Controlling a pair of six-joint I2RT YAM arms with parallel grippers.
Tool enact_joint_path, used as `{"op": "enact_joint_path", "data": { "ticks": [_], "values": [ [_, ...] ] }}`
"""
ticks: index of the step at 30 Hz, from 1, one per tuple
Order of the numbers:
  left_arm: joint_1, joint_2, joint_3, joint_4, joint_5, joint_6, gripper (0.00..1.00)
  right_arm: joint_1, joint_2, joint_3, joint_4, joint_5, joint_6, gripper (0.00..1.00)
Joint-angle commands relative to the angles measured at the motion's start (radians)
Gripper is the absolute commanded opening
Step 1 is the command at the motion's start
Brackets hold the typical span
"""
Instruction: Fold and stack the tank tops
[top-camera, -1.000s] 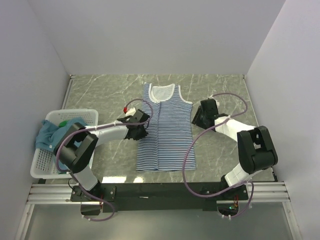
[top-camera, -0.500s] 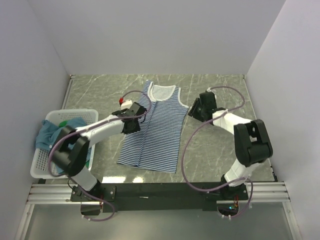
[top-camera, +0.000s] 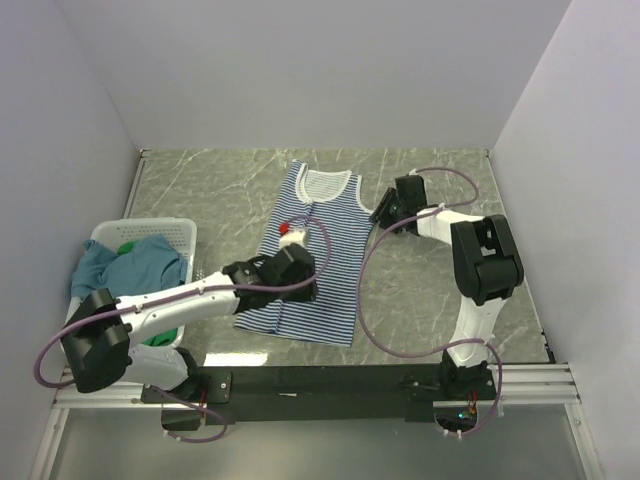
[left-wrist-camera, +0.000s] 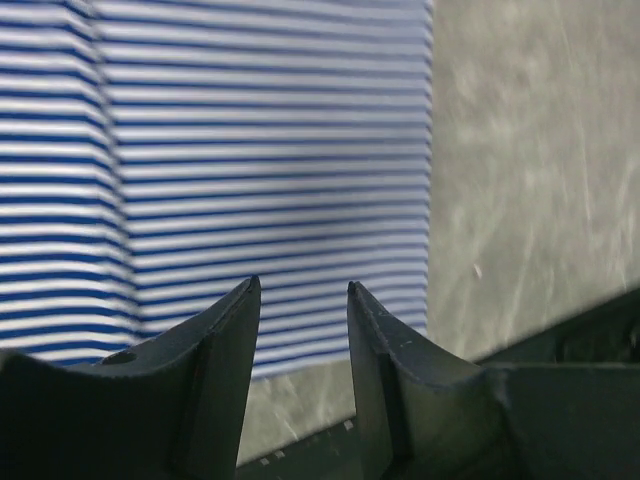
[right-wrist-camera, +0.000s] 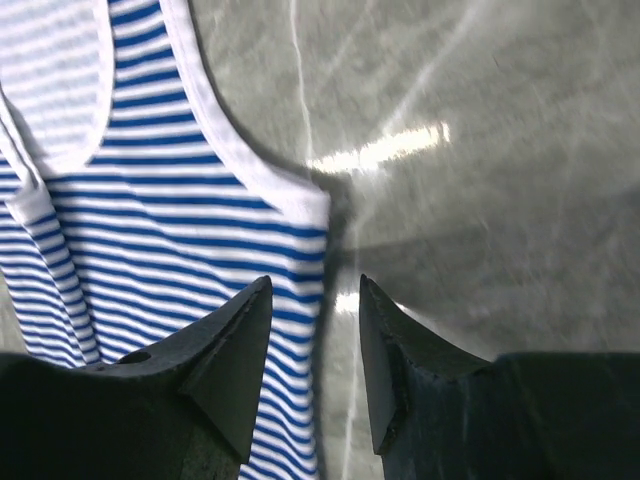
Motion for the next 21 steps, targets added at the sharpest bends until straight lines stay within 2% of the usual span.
{"op": "enact_joint_path", "data": {
  "ticks": [1,4,8,10,11,14,21],
  "values": [
    [-0.067,-0.011,-0.018,0.098,0.054,-0.040,0.46,-0.007,0.041,0.078,0.033,-0.007,0.026,0.46],
    [-0.118,0.006,-0.027,0.130,0.063,-0.055,0.46,-0.007,0.056,0.092,0.025,-0.001,0.029,0.42],
    [-0.205,0.104,0.002,0.149,0.037,-0.055,0.46,-0.007,0.078,0.098,0.026,0.002,0.031,0.35],
    [-0.236,0.153,0.045,0.135,0.002,-0.058,0.46,-0.007,0.082,0.091,0.029,0.008,0.032,0.26],
    [-0.263,0.197,0.057,0.132,-0.006,-0.057,0.47,-0.005,0.084,0.089,0.034,0.011,0.032,0.16],
    [-0.307,0.276,0.112,0.118,-0.047,-0.066,0.46,-0.008,0.087,0.079,0.042,0.019,0.032,0.02],
    [-0.371,0.365,0.177,0.078,-0.113,-0.083,0.46,-0.016,0.070,0.019,0.088,0.000,0.044,0.00]
  ]
}}
